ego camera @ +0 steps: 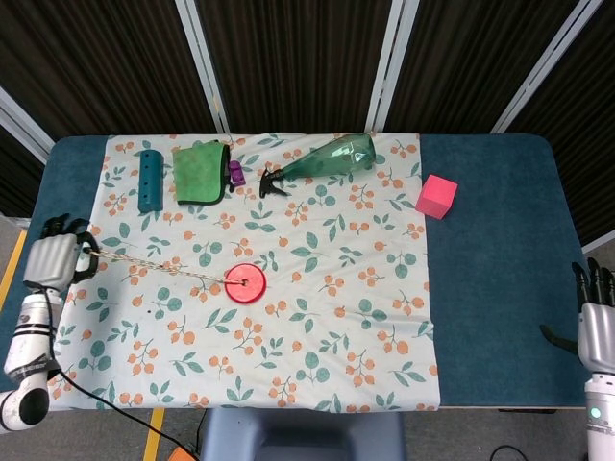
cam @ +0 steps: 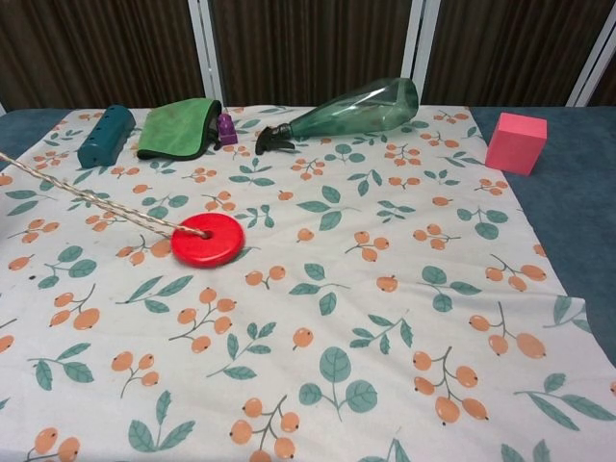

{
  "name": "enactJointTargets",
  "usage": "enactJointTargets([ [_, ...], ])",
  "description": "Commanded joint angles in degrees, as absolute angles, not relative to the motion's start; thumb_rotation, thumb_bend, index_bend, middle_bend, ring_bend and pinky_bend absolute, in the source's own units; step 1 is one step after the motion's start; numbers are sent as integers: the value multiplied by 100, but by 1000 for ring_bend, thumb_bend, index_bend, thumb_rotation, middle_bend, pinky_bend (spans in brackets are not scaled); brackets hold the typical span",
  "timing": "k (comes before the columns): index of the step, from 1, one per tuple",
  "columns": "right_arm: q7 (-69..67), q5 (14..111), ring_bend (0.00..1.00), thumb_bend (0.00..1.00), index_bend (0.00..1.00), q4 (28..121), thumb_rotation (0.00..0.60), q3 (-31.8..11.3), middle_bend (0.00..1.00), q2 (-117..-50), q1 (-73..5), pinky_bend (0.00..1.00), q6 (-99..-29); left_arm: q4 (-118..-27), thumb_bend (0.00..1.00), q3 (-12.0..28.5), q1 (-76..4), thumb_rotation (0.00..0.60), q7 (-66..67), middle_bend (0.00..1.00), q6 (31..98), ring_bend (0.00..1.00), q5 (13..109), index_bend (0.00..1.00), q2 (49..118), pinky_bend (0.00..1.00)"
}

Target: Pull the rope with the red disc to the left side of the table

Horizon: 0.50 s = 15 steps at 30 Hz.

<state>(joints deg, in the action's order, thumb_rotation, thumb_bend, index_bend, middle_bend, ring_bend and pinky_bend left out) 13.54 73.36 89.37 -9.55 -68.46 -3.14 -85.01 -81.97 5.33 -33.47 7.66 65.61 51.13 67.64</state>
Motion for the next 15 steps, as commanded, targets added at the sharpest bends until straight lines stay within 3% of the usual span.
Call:
enactJointTargets([
  [1,1365,7335,0,241,0,8934,600,-947,0,-6843,-312,0,-8505,-7850,822,558,-3025,600,916,204,7048,0,5016,867,6709,20],
  [6,1390,7312,0,241,0,8946,600,-938,0,-6823,-294,0,-8530,-7403,847,808,-2808,600,1306,220,7582,0,4851,871,6796,29],
  [15,1335,7326,0,241,0,8892,600,-905,0,-6847,-268,0,-8557,-6844,855,1202,-2687,600,1374,231,7676,0,4883,873,6774,35],
])
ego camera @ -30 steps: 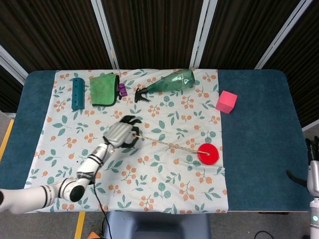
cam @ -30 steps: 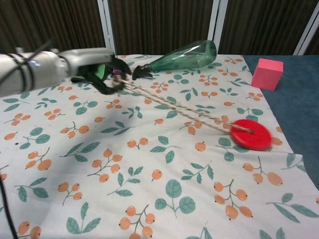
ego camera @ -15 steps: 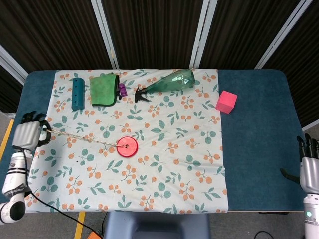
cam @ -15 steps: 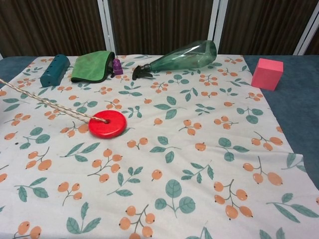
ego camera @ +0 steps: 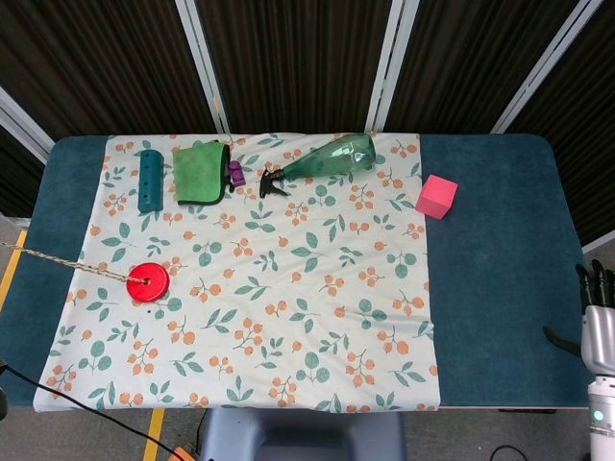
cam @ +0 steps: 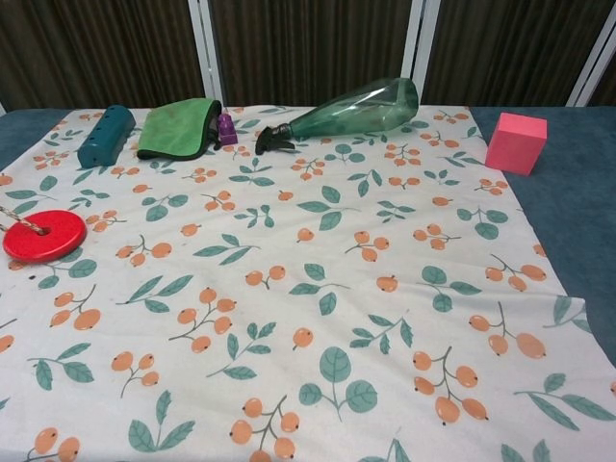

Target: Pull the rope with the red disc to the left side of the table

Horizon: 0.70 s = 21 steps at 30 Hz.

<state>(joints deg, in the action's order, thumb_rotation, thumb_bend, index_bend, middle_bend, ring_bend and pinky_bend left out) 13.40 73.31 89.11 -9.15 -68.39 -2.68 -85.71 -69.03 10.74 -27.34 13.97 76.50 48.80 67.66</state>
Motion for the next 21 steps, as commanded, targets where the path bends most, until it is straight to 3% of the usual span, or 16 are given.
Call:
enactJointTargets([
  [1,1333,7320,0,241,0,8888,600,-902,0,-6852,-269,0,-8547,-6832,857,1238,-2675,600,1400,231,7687,0,4903,873,6759,36],
  [13,1321,7303,0,241,0,8857,600,-892,0,-6881,-291,0,-8499,-7217,856,1365,-2673,600,1061,240,7684,7,5482,871,6897,32],
  [14,1282,7281,0,241,0,8861,600,-891,0,-6896,-288,0,-8477,-7811,853,1239,-2702,600,251,248,7518,11,6118,869,6934,32],
  [17,1177,7264,0,240,0,8856,600,-891,0,-6903,-292,0,-8428,-7709,825,876,-2617,600,-463,277,7550,32,7015,858,7122,63],
  [19,1103,7268,0,241,0,8868,600,-887,0,-6891,-298,0,-8392,-7535,774,735,-2595,600,-673,277,7446,37,7212,811,7340,70],
  [21,1057,7268,0,241,0,8880,600,-890,0,-6870,-299,0,-8376,-7427,693,632,-2580,600,-825,254,7323,29,7332,669,7452,60],
])
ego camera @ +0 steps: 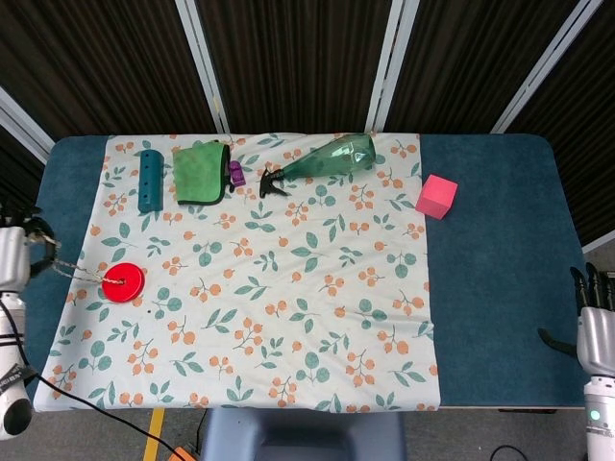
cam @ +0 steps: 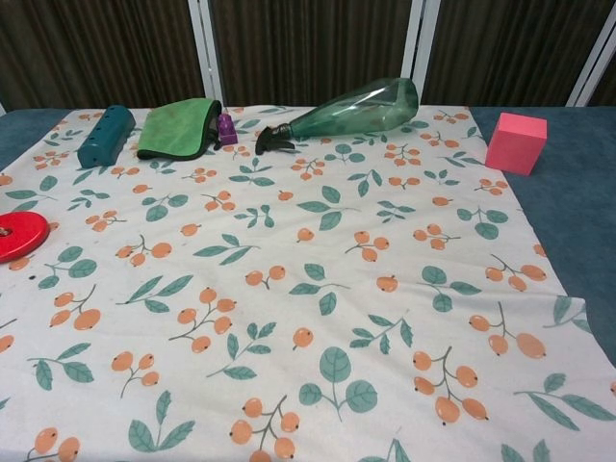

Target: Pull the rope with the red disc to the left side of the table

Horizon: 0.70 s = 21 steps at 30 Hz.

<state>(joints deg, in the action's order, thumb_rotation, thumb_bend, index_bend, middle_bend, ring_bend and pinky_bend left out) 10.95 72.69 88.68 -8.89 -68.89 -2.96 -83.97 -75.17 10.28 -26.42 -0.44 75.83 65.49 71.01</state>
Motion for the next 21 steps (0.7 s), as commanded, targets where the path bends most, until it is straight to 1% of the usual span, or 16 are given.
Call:
enactJointTargets([
  [1,1044,7265,0,241,0,8889,600,-897,0,-6852,-299,0,-8378,-7372,612,547,-2578,600,-895,210,7213,15,7422,468,7470,43],
  [2,1039,7262,0,241,0,8891,600,-906,0,-6842,-300,0,-8382,-7344,561,492,-2586,600,-899,173,7109,8,7463,328,7449,31],
  [3,1037,7257,0,241,0,8894,600,-913,0,-6832,-301,0,-8387,-7340,487,451,-2594,600,-891,110,7005,1,7482,149,7418,15],
  [4,1036,7247,0,241,0,8894,600,-923,0,-6822,-301,0,-8391,-7357,425,423,-2597,600,-909,50,6902,0,7493,32,7375,4],
  [5,1033,7239,0,241,0,8891,600,-931,0,-6819,-302,0,-8394,-7375,390,417,-2592,600,-947,20,6848,0,7492,0,7346,0],
  [7,1028,7223,0,241,0,8884,600,-938,0,-6825,-306,0,-8389,-7419,330,446,-2563,600,-1057,0,6780,0,7457,0,7270,0],
  [8,1027,7220,0,241,0,8882,600,-936,0,-6830,-308,0,-8383,-7431,317,471,-2545,600,-1093,0,6783,0,7436,0,7245,0],
  [14,1031,7266,0,241,0,8893,600,-922,0,-6826,-324,0,-8386,-7639,309,622,-2352,600,-1166,0,7040,0,7388,0,7003,0],
  [17,1009,7357,0,241,0,8930,600,-911,0,-6789,-321,0,-8439,-7737,360,685,-2199,600,-972,0,7326,0,7365,0,6894,0],
  [19,1025,7434,0,241,0,8962,600,-885,0,-6764,-317,0,-8475,-7649,421,642,-2064,600,-526,0,7684,0,7481,0,6916,0],
  [21,1046,7499,0,241,0,9013,600,-855,0,-6742,-310,0,-8504,-7573,434,541,-1941,600,-128,0,7933,0,7615,0,6970,0],
])
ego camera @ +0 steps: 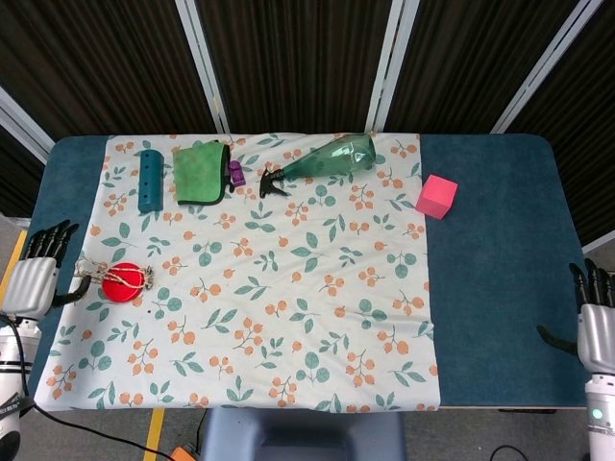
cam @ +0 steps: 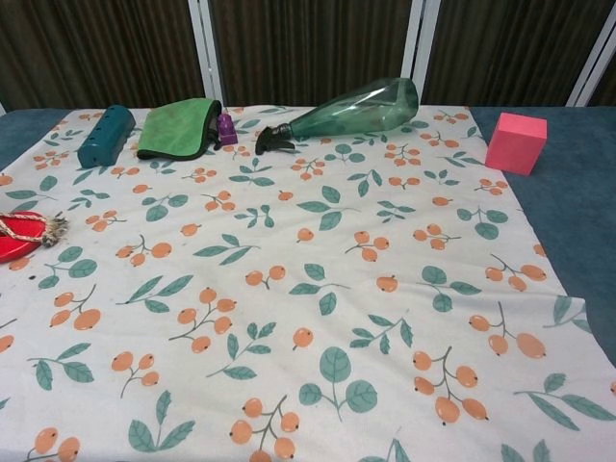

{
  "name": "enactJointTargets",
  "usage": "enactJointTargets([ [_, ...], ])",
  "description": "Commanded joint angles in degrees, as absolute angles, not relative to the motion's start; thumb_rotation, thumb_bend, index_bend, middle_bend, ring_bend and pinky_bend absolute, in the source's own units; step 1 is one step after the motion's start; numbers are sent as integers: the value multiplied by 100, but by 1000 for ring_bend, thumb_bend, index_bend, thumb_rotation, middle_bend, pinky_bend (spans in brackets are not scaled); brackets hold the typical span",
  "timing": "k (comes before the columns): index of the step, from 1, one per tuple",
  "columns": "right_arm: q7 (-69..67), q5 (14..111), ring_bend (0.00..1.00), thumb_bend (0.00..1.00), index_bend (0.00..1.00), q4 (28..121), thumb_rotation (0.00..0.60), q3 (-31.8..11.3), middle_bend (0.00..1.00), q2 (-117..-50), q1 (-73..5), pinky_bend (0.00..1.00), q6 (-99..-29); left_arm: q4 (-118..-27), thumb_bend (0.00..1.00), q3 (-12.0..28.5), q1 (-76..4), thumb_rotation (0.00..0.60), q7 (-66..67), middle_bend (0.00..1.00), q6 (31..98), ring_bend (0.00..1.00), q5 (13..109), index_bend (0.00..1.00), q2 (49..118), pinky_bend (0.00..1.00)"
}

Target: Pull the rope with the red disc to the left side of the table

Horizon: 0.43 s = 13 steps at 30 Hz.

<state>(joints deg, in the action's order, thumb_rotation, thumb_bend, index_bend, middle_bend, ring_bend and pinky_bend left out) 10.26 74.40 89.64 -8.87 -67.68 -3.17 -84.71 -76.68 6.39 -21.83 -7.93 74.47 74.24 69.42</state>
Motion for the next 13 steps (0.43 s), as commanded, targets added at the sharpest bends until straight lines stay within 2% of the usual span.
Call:
enactJointTargets([
  [1,1052,7540,0,241,0,9040,600,-838,0,-6733,-306,0,-8521,-7556,433,479,-1882,600,32,0,8017,0,7679,0,6991,0],
  [4,1031,7689,0,241,0,9069,600,-795,0,-6732,-296,0,-8598,-7524,435,336,-1692,600,382,0,8191,0,7779,0,7054,0],
  [13,955,7766,0,241,0,9006,600,-771,0,-6757,-287,0,-8634,-7768,434,342,-1436,599,195,0,8257,0,7783,0,7026,0],
])
